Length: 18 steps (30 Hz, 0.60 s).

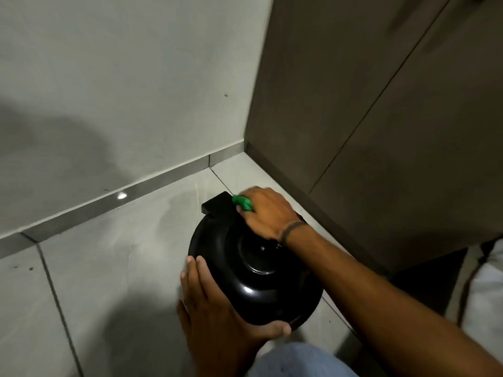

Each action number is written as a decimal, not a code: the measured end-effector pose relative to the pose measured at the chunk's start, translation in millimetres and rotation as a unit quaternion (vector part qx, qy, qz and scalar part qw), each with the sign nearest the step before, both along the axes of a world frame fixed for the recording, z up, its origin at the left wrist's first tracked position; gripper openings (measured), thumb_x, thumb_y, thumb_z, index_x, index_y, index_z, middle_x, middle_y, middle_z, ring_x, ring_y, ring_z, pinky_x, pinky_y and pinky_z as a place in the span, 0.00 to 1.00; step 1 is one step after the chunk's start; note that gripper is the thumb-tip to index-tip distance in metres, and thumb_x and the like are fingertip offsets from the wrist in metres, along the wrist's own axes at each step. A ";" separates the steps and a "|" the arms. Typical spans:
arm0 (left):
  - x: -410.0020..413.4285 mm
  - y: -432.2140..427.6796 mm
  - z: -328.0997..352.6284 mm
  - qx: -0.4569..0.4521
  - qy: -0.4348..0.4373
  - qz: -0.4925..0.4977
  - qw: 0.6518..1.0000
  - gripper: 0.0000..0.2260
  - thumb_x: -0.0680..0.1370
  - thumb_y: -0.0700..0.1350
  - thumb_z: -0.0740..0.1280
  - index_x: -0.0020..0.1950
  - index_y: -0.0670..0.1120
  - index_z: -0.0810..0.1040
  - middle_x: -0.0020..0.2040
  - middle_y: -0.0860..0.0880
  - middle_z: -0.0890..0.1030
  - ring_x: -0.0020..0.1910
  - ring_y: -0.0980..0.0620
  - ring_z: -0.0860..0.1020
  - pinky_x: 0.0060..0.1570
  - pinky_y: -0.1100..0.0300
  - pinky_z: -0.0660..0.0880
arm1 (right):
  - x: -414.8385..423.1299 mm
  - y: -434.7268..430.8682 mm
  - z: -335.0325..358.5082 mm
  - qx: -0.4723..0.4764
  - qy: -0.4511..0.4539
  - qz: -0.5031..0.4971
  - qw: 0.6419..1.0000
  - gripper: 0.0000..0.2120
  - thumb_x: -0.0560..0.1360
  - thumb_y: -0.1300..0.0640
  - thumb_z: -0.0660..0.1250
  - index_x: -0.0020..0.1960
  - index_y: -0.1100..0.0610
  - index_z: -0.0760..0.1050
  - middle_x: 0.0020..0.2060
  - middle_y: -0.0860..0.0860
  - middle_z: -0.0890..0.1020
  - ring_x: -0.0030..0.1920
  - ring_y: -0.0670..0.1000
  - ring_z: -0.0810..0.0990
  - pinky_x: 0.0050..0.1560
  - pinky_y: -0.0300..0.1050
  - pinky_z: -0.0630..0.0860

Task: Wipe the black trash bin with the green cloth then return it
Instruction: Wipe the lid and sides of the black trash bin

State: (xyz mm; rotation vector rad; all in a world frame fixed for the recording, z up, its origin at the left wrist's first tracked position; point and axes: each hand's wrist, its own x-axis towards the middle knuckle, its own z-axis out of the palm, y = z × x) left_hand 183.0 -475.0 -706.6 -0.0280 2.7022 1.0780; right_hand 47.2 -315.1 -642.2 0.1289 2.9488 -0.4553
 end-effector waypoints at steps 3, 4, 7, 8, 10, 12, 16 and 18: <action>-0.5 1.7 4.4 0.001 -0.028 0.005 1.000 0.87 0.34 0.86 0.67 0.86 0.51 0.39 0.87 0.47 0.50 0.86 0.39 0.52 0.78 0.30 0.63 | -18.9 -5.1 2.4 0.023 -0.017 0.023 0.999 0.16 0.79 0.46 0.63 0.58 0.52 0.82 0.59 0.54 0.84 0.58 0.60 0.82 0.54 0.51 0.77; -1.2 3.2 5.0 0.002 -0.034 0.006 0.999 0.88 0.33 0.85 0.68 0.86 0.53 0.38 0.87 0.48 0.49 0.87 0.39 0.51 0.78 0.30 0.61 | -17.4 1.7 4.1 0.034 -0.013 0.014 0.999 0.16 0.79 0.46 0.63 0.58 0.53 0.82 0.58 0.55 0.85 0.57 0.61 0.83 0.52 0.50 0.76; 2.0 4.4 4.6 0.005 -0.039 0.009 0.999 0.88 0.32 0.85 0.67 0.86 0.54 0.37 0.87 0.51 0.48 0.87 0.41 0.49 0.79 0.28 0.60 | 16.1 34.0 3.4 0.042 0.002 -0.098 0.994 0.15 0.79 0.48 0.63 0.56 0.57 0.81 0.56 0.60 0.85 0.56 0.64 0.83 0.54 0.53 0.80; 3.2 3.8 3.9 0.008 -0.035 0.011 0.999 0.88 0.32 0.85 0.67 0.86 0.54 0.38 0.88 0.51 0.48 0.87 0.41 0.50 0.79 0.28 0.61 | 35.0 43.6 -1.1 0.027 0.017 -0.151 0.988 0.15 0.80 0.48 0.63 0.55 0.58 0.81 0.55 0.61 0.85 0.56 0.65 0.83 0.55 0.54 0.80; 3.5 3.1 4.6 0.005 -0.019 0.010 1.000 0.88 0.33 0.85 0.68 0.86 0.53 0.40 0.88 0.50 0.49 0.87 0.40 0.51 0.78 0.28 0.63 | 75.5 48.9 -12.4 -0.001 0.044 -0.229 0.972 0.14 0.80 0.48 0.63 0.53 0.57 0.81 0.53 0.59 0.85 0.54 0.64 0.83 0.54 0.54 0.80; 2.0 3.4 6.6 0.000 -0.018 -0.002 1.000 0.87 0.34 0.84 0.69 0.87 0.52 0.41 0.88 0.48 0.50 0.86 0.40 0.52 0.77 0.29 0.64 | 105.3 44.8 -22.8 -0.036 0.071 -0.276 0.958 0.12 0.80 0.48 0.63 0.55 0.54 0.80 0.53 0.56 0.84 0.53 0.61 0.83 0.53 0.53 0.80; 5.8 -2.0 6.7 -0.016 -0.002 -0.004 1.000 0.86 0.36 0.87 0.66 0.86 0.50 0.41 0.88 0.47 0.49 0.87 0.40 0.51 0.79 0.33 0.62 | 79.8 31.4 -22.7 -0.050 0.106 -0.247 0.962 0.15 0.81 0.49 0.65 0.62 0.56 0.80 0.59 0.57 0.84 0.59 0.62 0.82 0.62 0.54 0.77; 5.0 -3.3 7.1 -0.024 0.013 -0.001 1.000 0.85 0.38 0.86 0.68 0.86 0.50 0.42 0.88 0.45 0.50 0.86 0.40 0.52 0.79 0.33 0.62 | 51.5 4.6 -20.8 -0.008 0.121 -0.118 0.985 0.18 0.80 0.48 0.66 0.64 0.57 0.80 0.62 0.57 0.84 0.64 0.61 0.80 0.68 0.54 0.73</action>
